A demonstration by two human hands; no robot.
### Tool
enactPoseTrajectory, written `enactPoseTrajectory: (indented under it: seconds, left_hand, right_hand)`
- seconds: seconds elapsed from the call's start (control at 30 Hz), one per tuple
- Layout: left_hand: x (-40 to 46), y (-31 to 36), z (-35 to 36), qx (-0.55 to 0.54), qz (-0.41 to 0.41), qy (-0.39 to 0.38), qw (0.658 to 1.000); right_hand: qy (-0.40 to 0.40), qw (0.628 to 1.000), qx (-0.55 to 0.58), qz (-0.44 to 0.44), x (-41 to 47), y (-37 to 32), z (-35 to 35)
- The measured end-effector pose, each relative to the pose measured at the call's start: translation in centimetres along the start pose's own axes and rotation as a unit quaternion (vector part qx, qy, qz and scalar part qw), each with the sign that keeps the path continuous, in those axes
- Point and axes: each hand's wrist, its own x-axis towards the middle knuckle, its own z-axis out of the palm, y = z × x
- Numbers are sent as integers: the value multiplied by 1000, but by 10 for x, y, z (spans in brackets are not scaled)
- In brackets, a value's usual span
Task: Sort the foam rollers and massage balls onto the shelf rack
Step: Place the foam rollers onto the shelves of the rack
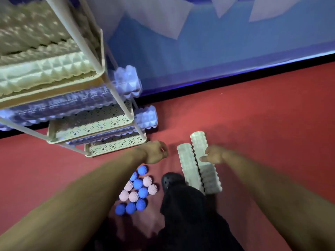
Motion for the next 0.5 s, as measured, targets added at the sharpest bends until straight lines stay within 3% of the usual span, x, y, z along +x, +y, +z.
enactPoseTrajectory:
  seconds: [0.17,0.5]
  left_hand:
    - [53,-25,32,-11,-28,-33,999]
    - [76,-65,63,-56,-41,-54,996]
  right_hand:
    - [-39,997,71,20,59,5,53]
    - [86,988,104,79,93,-30,122]
